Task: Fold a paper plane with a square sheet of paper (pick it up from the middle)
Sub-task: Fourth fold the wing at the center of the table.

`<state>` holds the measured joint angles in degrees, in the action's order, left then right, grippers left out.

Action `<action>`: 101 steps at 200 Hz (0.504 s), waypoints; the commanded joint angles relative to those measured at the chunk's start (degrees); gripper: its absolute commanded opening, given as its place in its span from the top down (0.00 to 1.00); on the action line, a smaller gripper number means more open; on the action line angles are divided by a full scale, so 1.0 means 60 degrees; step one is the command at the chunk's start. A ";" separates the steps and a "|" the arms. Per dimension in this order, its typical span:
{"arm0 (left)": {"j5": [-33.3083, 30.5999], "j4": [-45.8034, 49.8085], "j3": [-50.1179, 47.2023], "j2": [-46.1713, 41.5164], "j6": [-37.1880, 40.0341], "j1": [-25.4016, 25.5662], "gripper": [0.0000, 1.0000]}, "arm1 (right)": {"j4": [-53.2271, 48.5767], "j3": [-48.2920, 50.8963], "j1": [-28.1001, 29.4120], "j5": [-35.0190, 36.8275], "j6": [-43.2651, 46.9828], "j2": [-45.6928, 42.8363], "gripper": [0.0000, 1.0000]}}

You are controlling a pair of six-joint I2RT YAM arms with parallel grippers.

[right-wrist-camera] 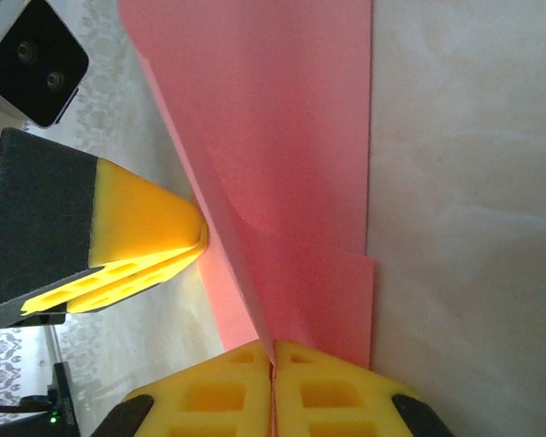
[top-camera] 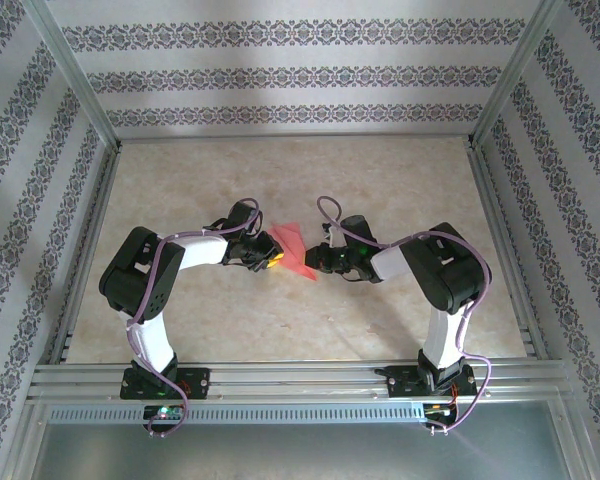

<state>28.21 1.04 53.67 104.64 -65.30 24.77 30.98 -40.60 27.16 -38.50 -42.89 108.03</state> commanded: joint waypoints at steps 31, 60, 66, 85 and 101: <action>0.0736 -0.1003 0.0313 -0.0504 0.0790 0.0095 0.80 | -0.0096 -0.0088 -0.0233 -0.0416 -0.0590 0.0507 0.91; 0.1143 -0.1748 0.0338 -0.0243 0.0613 0.0095 0.79 | -0.0090 -0.0118 -0.0278 -0.0504 -0.0694 0.0653 0.91; 0.1213 -0.1931 0.0357 -0.0163 0.0552 0.0093 0.78 | -0.0081 -0.0131 -0.0278 -0.0512 -0.0708 0.0671 0.91; 0.1348 -0.2264 0.0393 0.0118 0.0388 0.0105 0.76 | -0.0098 -0.0133 -0.0293 -0.0525 -0.0745 0.0714 0.91; 0.1392 -0.2332 0.0414 0.0295 0.0338 0.0118 0.74 | -0.0104 -0.0158 -0.0321 -0.0554 -0.0764 0.0744 0.91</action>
<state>34.61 -8.62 54.92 104.31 -63.02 24.77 32.23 -41.28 25.58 -42.85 -47.03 109.89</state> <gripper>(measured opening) 0.249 0.088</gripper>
